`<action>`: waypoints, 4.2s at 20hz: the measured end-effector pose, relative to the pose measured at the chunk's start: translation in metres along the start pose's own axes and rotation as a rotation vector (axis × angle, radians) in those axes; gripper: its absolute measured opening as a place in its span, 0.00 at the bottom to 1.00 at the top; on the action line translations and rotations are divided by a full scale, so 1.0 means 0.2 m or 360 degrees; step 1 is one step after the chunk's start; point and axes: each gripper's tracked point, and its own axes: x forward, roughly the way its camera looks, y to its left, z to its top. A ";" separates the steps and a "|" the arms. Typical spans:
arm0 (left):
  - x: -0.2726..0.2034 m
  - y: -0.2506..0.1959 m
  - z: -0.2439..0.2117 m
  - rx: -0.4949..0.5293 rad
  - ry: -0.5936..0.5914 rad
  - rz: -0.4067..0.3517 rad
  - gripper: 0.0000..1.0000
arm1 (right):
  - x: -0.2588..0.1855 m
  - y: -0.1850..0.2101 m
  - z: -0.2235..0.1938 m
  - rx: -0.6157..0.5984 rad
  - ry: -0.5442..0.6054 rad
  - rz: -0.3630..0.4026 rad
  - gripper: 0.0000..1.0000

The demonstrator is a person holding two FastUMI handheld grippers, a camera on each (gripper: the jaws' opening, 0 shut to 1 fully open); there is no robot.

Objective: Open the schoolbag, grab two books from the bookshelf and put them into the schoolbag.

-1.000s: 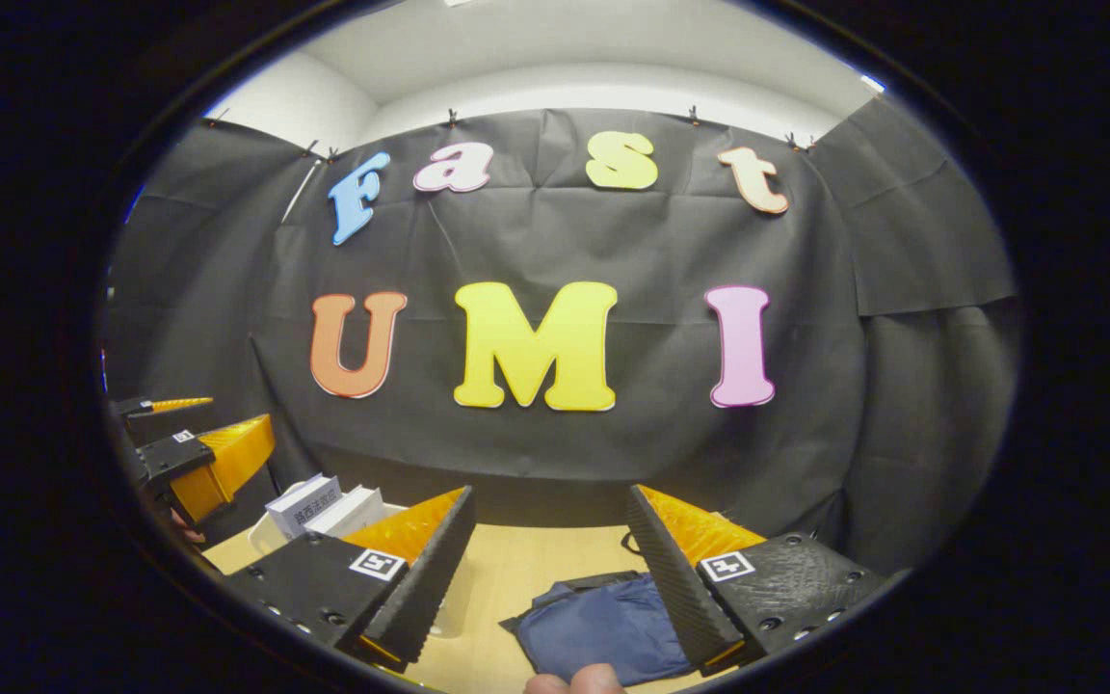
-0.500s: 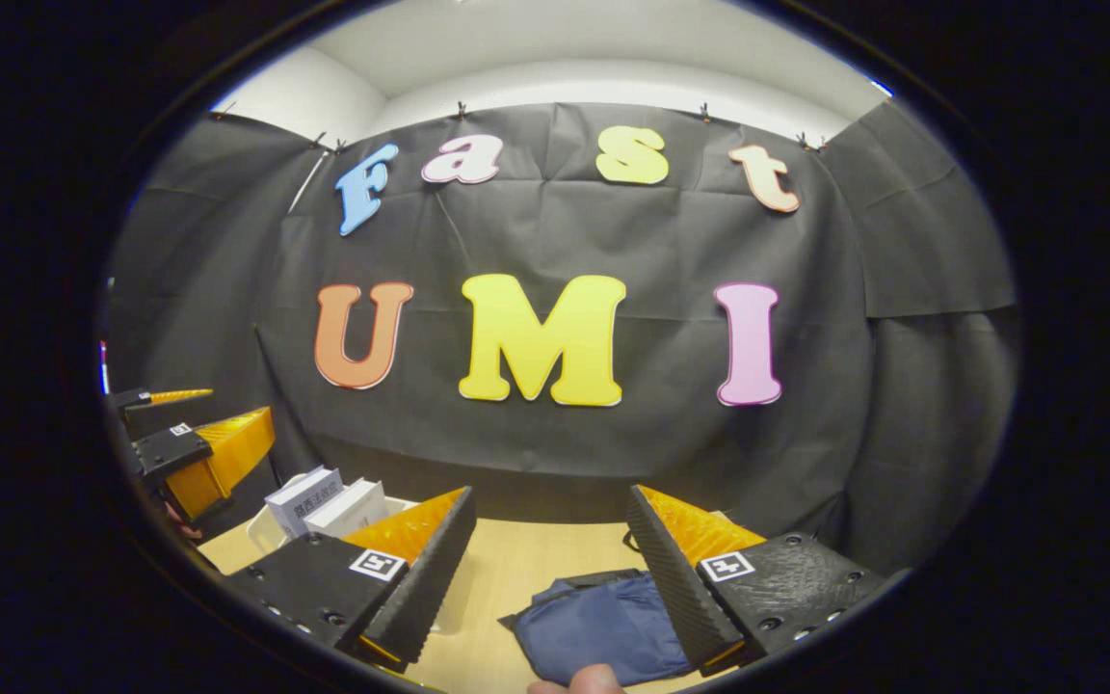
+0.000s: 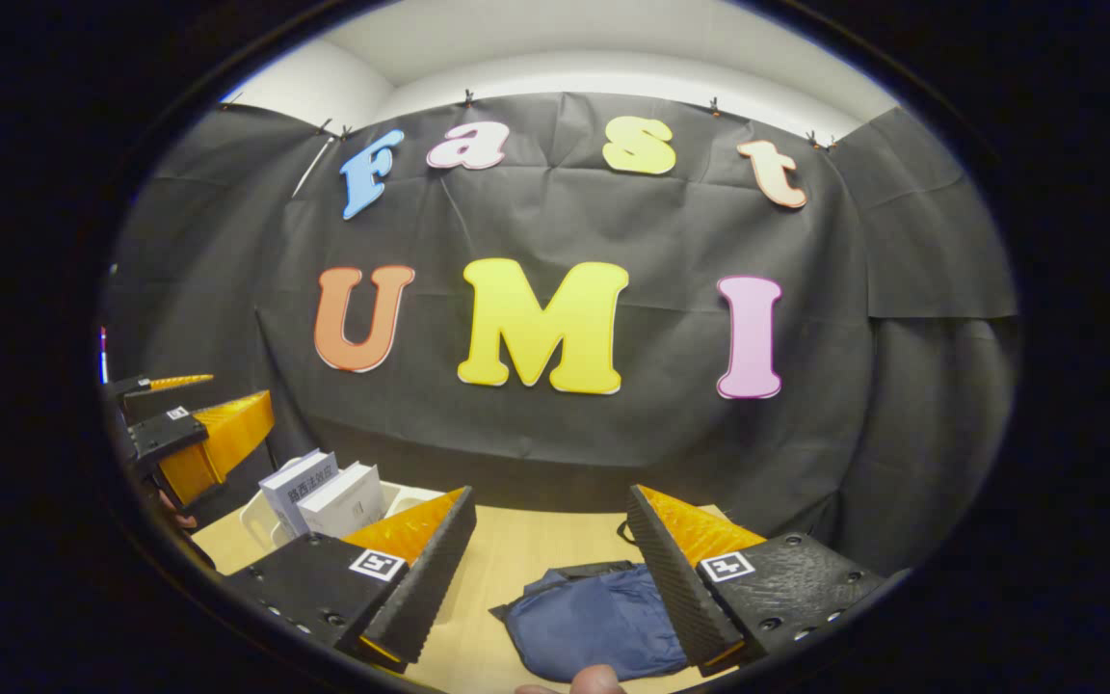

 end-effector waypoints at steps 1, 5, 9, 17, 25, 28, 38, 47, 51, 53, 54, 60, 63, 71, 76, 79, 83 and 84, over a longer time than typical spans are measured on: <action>0.00 0.00 0.01 0.0000 -0.0001 -0.0002 0.99 | 0.01 0.00 -0.02 -0.0001 0.0028 0.0001 0.95; -0.01 0.01 0.00 0.0006 -0.0005 -0.0005 0.99 | 0.04 0.02 -0.14 -0.0032 0.0185 0.0027 0.98; -0.03 0.02 -0.01 0.0012 0.0006 0.0002 0.99 | 0.07 0.06 -0.34 -0.0048 0.0425 0.0081 0.96; -0.05 0.07 -0.08 -0.0013 0.0059 0.0025 0.99 | 0.17 0.04 -0.86 -0.0179 0.0987 0.0065 0.96; -0.06 0.15 -0.13 -0.0004 0.0103 0.0060 0.99 | 0.23 0.06 -1.30 -0.0347 0.1480 0.0031 0.96; -0.06 0.18 -0.14 0.0000 0.0108 0.0074 0.99 | 0.26 0.03 -1.41 -0.0406 0.1584 -0.0037 0.96; -0.07 0.22 -0.18 0.0010 0.0148 0.0109 0.99 | 0.34 -0.02 -1.66 -0.0509 0.1745 -0.0224 0.96; -0.07 0.24 -0.20 0.0022 0.0167 0.0127 0.99 | 0.39 -0.08 -1.69 -0.0499 0.1750 -0.0335 0.83; -0.07 0.22 -0.20 0.0018 0.0174 0.0119 0.99 | 0.38 -0.04 -1.69 -0.0468 0.1754 -0.0277 0.59; -0.08 0.22 -0.20 0.0024 0.0171 0.0118 0.99 | 0.37 -0.03 -1.69 -0.0456 0.1749 -0.0275 0.39; -0.08 0.22 -0.19 0.0026 0.0167 0.0118 0.99 | 0.38 -0.03 -1.67 -0.0454 0.1739 -0.0277 0.25; -0.09 0.21 -0.21 0.0005 0.0176 0.0119 0.99 | 0.38 -0.04 -1.62 -0.0342 0.1720 -0.0159 0.00; -0.08 0.18 -0.21 0.0007 0.0171 0.0104 0.99 | 0.36 -0.06 -1.52 -0.0337 0.1653 -0.0106 0.00; -0.03 0.10 -0.23 -0.0001 0.0185 0.0054 0.99 | 0.35 -0.27 -1.13 -0.0389 0.1485 -0.0046 0.00; 0.01 0.08 -0.25 -0.0019 0.0215 0.0048 0.99 | 0.38 -0.50 -0.95 -0.0487 0.1434 -0.0064 0.00; 0.04 0.08 -0.27 -0.0028 0.0247 0.0040 0.99 | 0.39 -0.65 -0.89 -0.0546 0.1434 -0.0104 0.00; 0.09 0.07 -0.30 -0.0038 0.0296 0.0035 0.99 | 0.41 -0.82 -0.80 -0.0583 0.1396 -0.0166 0.00; 0.11 0.07 -0.30 -0.0045 0.0313 0.0035 0.99 | 0.42 -0.85 -0.77 -0.0588 0.1377 -0.0178 0.00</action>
